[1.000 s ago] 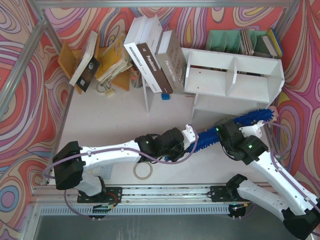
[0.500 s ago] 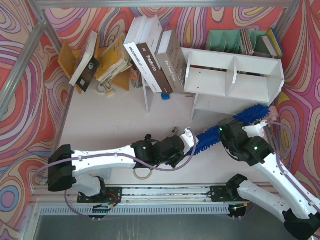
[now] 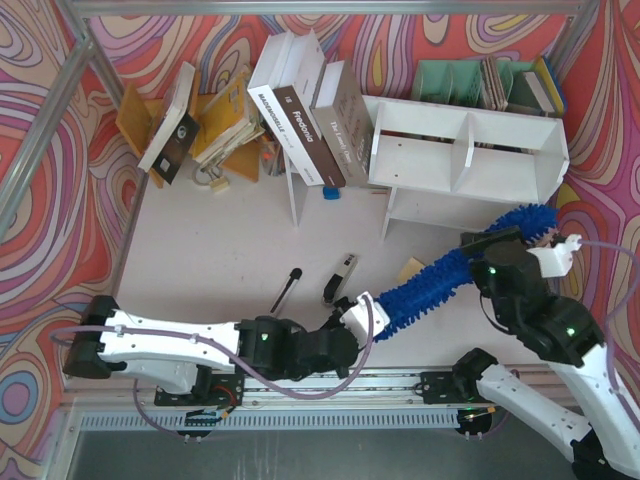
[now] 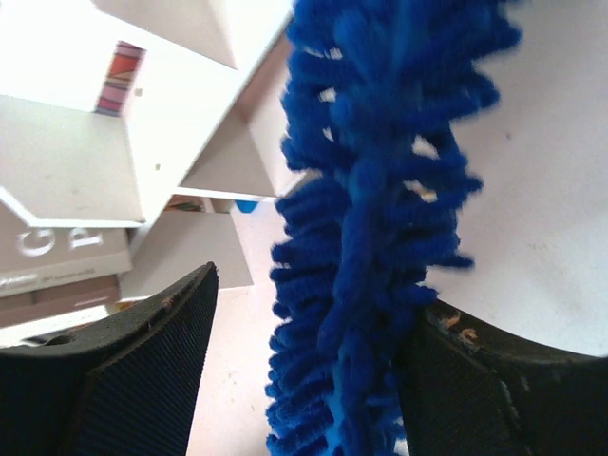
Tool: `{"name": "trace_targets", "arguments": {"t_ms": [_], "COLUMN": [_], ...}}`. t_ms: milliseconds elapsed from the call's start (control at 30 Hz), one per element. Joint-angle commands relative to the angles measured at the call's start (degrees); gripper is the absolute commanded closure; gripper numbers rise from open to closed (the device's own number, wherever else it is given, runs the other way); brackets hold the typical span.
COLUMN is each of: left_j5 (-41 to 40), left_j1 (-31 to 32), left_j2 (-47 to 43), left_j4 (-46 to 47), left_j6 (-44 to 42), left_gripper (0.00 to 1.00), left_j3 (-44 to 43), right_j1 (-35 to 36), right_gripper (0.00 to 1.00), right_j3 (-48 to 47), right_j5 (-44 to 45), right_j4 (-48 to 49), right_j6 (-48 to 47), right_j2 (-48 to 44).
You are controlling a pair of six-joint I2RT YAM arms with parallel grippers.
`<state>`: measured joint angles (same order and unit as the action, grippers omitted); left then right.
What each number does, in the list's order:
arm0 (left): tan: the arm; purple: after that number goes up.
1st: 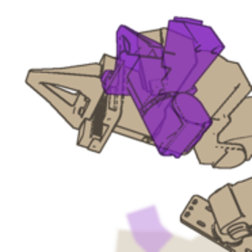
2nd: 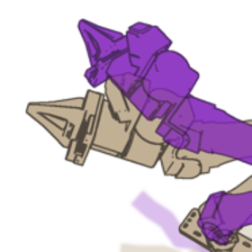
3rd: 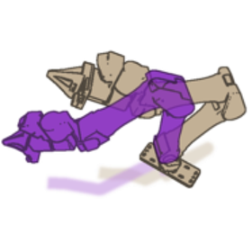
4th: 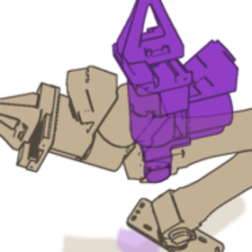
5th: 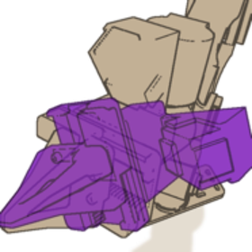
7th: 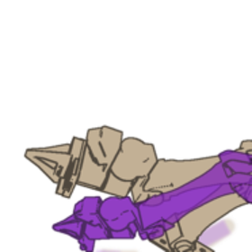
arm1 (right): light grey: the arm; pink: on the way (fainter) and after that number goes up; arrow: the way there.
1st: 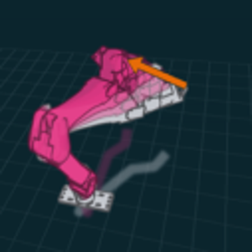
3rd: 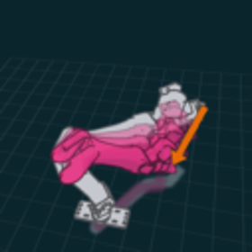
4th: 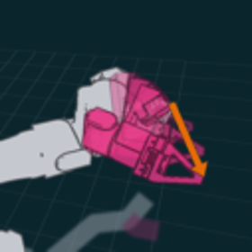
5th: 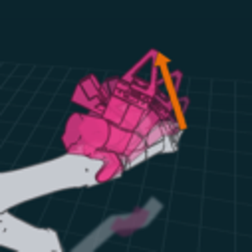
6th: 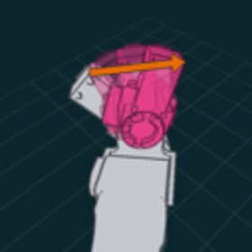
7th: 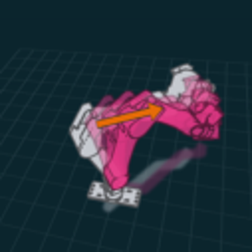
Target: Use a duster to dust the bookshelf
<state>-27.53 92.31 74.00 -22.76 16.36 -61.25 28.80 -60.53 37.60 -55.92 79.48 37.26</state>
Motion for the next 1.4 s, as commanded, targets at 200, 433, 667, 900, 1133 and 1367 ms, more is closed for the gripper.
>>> {"name": "trace_targets", "arguments": {"t_ms": [200, 433, 667, 900, 1133, 1367], "left_j5": [-21.6, -37.7, -46.0, -46.9, -50.2, -51.2], "left_j1": [11.2, 15.4, 15.3, 13.6, 11.1, 9.2], "left_j2": [-3.7, -0.7, 0.8, -0.4, 1.5, 3.6], "left_j4": [-7.5, -20.2, -26.8, -33.4, -48.3, -47.5], "left_j6": [11.5, 22.6, 26.4, 33.3, 45.0, 42.6], "left_gripper": [1.00, 1.00, 1.00, 1.00, 1.00, 1.00], "left_j3": [-2.0, -9.5, -16.4, -19.6, -26.0, -28.6], "right_j1": [-0.5, -0.5, -0.5, -0.5, -0.5, -0.5], "right_gripper": [0.33, 0.32, 0.32, 0.32, 0.31, 0.30], "right_j3": [-10.8, -12.3, -6.9, -1.2, 7.6, 16.2], "right_j5": [0.9, 2.3, 0.5, -2.8, -6.3, -5.6], "right_j4": [16.6, 19.5, 19.9, 21.2, 25.4, 33.2], "right_j6": [-37.2, -42.0, -40.5, -40.7, -44.2, -50.9], "right_j2": [-3.3, -3.7, -5.1, -6.0, -4.5, -4.2]}}
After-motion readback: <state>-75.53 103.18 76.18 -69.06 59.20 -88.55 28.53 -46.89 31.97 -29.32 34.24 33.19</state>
